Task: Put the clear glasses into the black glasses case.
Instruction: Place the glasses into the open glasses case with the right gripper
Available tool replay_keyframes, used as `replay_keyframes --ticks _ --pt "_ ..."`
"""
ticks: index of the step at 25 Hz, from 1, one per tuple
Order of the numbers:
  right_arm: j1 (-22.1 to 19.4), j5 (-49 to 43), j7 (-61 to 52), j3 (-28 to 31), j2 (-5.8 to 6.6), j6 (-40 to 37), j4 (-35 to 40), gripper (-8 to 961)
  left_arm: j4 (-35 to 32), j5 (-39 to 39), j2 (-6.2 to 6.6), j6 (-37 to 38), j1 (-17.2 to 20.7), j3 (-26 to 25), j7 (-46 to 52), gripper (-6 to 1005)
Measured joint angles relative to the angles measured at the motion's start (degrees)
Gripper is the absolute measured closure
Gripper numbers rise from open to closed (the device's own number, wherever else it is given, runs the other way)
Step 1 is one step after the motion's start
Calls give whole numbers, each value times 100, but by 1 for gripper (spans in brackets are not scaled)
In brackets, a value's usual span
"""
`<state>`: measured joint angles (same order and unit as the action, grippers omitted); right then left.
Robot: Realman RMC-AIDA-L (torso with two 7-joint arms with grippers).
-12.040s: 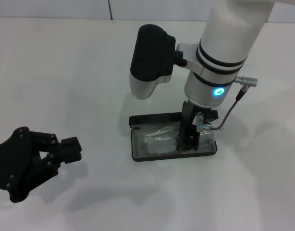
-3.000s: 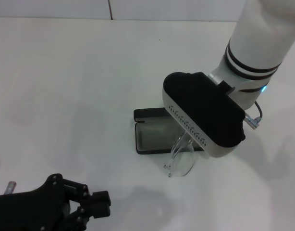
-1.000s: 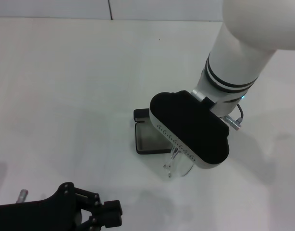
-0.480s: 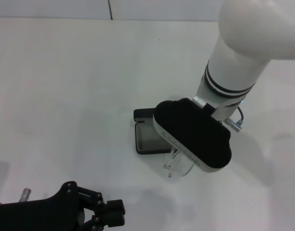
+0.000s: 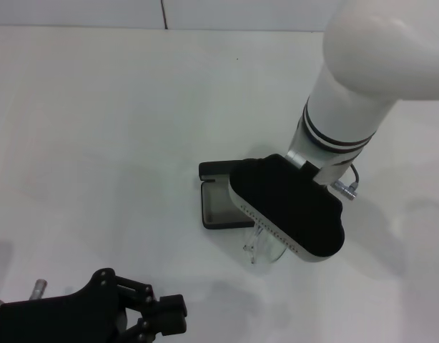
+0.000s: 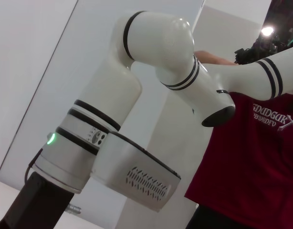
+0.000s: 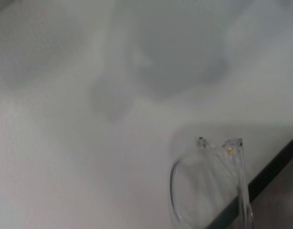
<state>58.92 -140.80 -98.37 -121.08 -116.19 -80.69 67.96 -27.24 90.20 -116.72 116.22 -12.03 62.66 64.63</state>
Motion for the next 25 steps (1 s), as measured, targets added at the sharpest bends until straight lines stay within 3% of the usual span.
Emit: replay_keyframes --ticks 14,19,25 --pt "-13 -12 -23 -71 0 83 23 678 8 -3 -4 -41 5 0 -3 896" --pt "-32 -45 -62 -26 0 33 103 834 49 -3 -12 -47 7 0 -21 895" --pt "-154 -55 -149 82 0 -138 405 843 91 -2 -25 -48 11 0 -122 895"
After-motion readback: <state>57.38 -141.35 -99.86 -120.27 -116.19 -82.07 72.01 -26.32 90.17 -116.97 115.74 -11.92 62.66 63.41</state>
